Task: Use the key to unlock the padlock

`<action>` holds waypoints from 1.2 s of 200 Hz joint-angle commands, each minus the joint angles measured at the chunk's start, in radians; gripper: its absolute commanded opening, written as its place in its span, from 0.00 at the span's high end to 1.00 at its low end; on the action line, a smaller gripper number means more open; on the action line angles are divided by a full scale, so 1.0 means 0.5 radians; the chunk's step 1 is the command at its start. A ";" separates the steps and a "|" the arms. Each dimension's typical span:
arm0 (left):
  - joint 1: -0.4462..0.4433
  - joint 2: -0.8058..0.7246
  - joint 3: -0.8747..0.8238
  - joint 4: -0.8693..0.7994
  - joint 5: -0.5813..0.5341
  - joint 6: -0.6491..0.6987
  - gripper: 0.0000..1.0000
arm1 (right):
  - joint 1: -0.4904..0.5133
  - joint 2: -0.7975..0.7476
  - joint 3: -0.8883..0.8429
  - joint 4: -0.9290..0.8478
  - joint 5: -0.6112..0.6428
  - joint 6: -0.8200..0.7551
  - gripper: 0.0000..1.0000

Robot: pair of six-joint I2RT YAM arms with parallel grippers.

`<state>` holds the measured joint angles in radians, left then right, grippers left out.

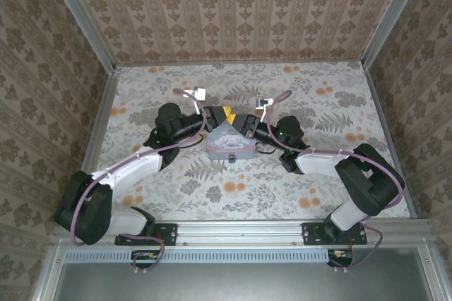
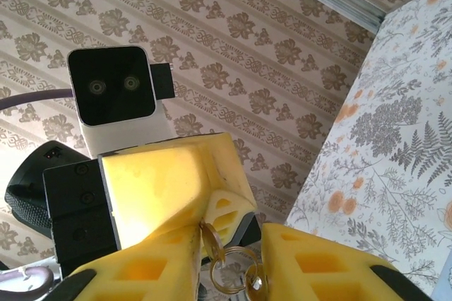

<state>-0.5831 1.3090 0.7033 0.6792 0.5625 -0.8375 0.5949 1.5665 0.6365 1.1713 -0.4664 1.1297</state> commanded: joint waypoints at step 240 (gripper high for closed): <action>0.053 -0.742 -0.208 -0.867 -0.462 -0.019 0.25 | -0.005 -0.416 -0.160 -0.562 0.095 -0.168 1.00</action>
<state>-0.5606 1.0046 0.6216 0.4362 0.3714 -0.8791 0.5957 1.4235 0.5861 0.9527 -0.4374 1.0863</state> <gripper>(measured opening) 0.746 0.099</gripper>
